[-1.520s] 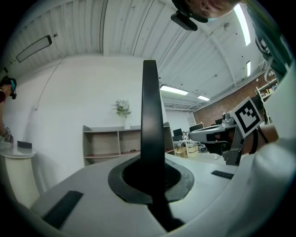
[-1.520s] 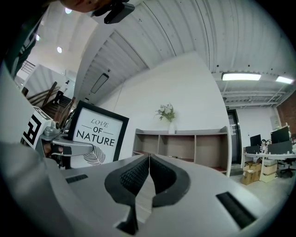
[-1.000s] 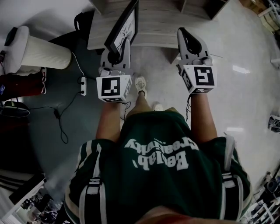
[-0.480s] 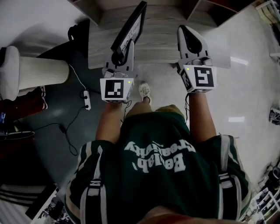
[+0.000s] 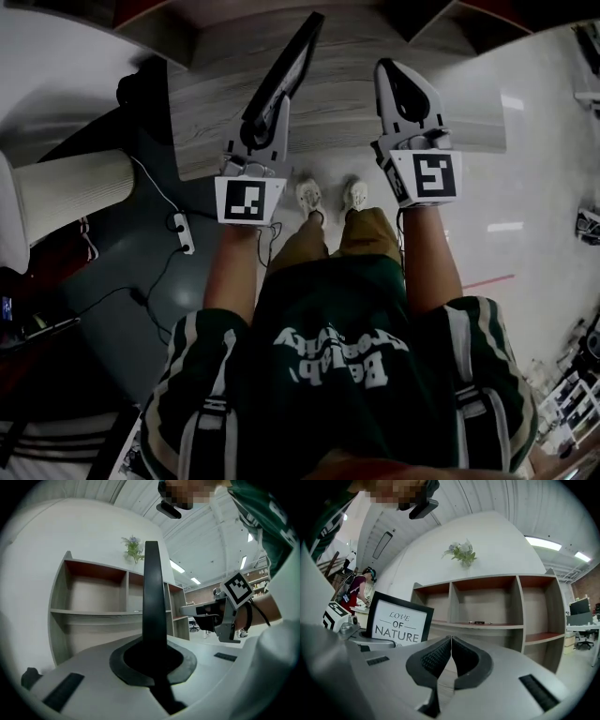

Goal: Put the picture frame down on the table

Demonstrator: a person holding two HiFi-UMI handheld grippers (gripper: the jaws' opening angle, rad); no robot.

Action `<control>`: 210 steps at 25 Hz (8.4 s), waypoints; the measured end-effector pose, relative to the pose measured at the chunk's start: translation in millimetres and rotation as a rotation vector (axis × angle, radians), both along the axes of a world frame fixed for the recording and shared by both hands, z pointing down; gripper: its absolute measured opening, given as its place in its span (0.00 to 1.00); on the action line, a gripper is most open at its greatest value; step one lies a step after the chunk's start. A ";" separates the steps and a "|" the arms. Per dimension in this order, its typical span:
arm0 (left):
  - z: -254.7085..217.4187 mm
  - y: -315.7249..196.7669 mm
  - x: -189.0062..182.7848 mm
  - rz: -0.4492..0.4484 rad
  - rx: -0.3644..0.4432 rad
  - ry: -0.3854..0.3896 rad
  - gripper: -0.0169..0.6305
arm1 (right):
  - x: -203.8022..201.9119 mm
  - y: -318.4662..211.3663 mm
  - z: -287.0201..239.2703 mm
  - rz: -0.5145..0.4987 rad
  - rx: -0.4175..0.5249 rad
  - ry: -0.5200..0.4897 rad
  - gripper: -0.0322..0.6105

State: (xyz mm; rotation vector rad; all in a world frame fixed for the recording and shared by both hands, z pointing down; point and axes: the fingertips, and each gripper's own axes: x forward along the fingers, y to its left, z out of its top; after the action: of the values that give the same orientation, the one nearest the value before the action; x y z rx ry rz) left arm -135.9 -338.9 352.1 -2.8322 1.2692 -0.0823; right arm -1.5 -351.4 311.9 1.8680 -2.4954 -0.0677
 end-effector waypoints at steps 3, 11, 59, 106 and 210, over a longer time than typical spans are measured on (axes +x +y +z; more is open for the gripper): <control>22.7 -19.3 6.1 0.012 -0.012 0.006 0.07 | -1.1 -17.8 23.0 -0.006 -0.022 0.001 0.11; 83.1 -78.3 31.5 0.030 -0.049 -0.016 0.07 | 10.5 -72.9 76.6 -0.067 -0.072 0.018 0.11; 223.8 -274.2 183.0 0.185 -0.008 -0.096 0.07 | 128.8 -166.2 217.0 -0.088 -0.126 0.051 0.11; 195.0 -229.6 102.6 0.146 0.002 -0.106 0.31 | 66.2 -128.5 188.0 -0.096 -0.084 0.066 0.11; -147.9 372.1 128.0 -0.202 0.152 -0.078 0.05 | 101.3 393.5 -89.6 -0.173 0.061 0.087 0.10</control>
State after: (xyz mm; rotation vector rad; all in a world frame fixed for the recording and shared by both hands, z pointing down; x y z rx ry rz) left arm -7.9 33.1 204.3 -2.5433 1.4720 -0.0973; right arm 99.8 42.1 222.3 1.6265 -2.6160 -0.2259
